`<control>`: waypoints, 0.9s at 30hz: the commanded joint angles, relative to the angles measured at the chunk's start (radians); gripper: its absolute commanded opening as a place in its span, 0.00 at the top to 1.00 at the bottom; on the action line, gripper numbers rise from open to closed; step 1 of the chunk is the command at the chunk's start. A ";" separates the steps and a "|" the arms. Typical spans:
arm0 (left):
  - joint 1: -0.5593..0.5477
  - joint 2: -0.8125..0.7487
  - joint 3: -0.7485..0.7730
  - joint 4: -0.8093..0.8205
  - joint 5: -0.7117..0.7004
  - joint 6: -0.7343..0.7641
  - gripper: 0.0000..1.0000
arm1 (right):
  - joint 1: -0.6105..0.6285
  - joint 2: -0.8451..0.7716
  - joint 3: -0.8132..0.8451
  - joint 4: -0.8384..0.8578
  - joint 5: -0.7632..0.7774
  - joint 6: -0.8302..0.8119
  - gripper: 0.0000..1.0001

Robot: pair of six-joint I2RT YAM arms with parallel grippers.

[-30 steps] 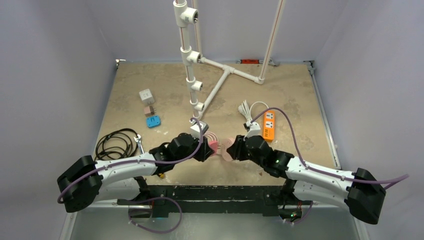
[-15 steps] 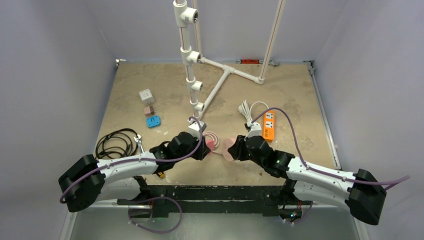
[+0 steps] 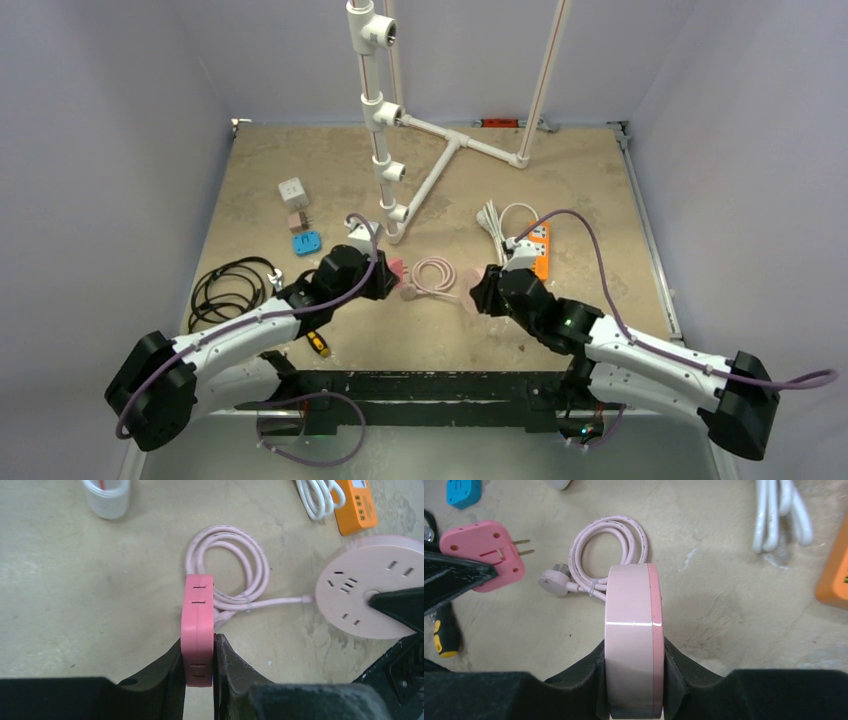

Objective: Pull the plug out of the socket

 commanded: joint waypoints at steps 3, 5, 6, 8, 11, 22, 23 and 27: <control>0.199 -0.056 0.053 -0.061 0.073 0.034 1.00 | -0.096 -0.060 0.100 -0.091 0.121 -0.075 1.00; 0.250 -0.053 0.064 -0.064 0.096 0.016 1.00 | -0.189 -0.065 0.119 -0.079 0.044 -0.113 1.00; 0.271 -0.050 0.072 -0.063 0.108 0.006 1.00 | -0.234 -0.069 0.129 -0.065 0.010 -0.133 1.00; 0.312 -0.043 0.107 -0.116 0.126 -0.007 1.00 | -0.297 -0.071 0.162 -0.051 -0.028 -0.167 1.00; 0.369 -0.041 0.151 -0.129 0.174 -0.023 1.00 | -0.365 -0.054 0.230 -0.062 -0.028 -0.212 1.00; 0.600 0.078 0.364 -0.257 0.249 0.120 1.00 | -0.560 0.029 0.349 -0.044 0.002 -0.328 1.00; 0.628 0.094 0.361 -0.243 0.272 0.115 1.00 | -0.565 0.039 0.344 -0.037 0.000 -0.325 1.00; 0.741 0.178 0.362 -0.224 0.351 0.123 1.00 | -0.575 0.093 0.297 0.010 -0.025 -0.302 1.00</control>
